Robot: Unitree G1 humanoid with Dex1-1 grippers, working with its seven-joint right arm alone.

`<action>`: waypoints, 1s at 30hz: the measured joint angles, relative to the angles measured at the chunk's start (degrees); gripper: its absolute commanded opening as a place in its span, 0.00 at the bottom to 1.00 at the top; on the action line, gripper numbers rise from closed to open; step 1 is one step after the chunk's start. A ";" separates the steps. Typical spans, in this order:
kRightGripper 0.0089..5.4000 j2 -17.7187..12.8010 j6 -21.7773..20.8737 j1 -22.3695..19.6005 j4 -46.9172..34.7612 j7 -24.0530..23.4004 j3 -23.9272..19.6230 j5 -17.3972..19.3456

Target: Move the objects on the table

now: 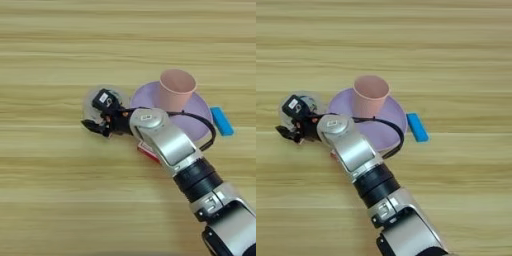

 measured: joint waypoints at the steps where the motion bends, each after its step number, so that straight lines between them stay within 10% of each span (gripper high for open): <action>1: 0.47 0.00 0.00 0.00 0.00 -0.02 -0.02 -0.02; 30: 0.31 0.20 -0.35 1.13 -1.86 -0.10 -0.96 0.12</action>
